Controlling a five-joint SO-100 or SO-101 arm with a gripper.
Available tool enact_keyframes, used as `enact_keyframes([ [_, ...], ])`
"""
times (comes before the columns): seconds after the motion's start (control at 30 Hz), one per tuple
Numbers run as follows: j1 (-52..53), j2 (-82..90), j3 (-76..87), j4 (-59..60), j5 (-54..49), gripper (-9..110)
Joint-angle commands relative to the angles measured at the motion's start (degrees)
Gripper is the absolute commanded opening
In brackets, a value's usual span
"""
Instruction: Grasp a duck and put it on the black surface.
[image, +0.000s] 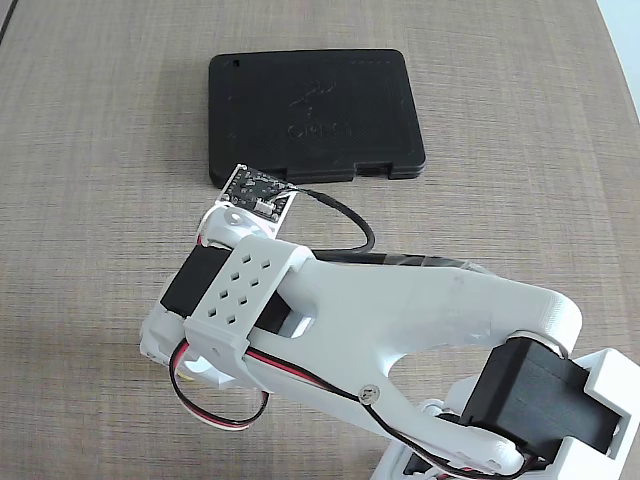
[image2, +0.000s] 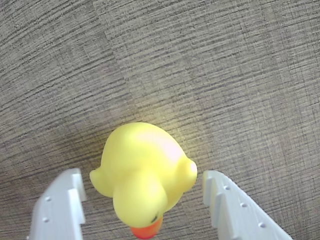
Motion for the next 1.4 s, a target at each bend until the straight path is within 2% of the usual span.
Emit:
enact_keyframes([
  [0.0, 0.35, 0.18, -2.11, -0.44, -0.09, 15],
  [0.83, 1.05, 1.23, -2.02, 0.44, 0.09, 12],
  [1.0, 1.76, 8.35, -2.46, 0.53, 0.09, 12],
  [1.13, 8.17, 16.61, -2.64, 2.29, 0.09, 12],
  [1.37, 26.1, 27.16, -7.73, 4.83, -0.09, 12],
])
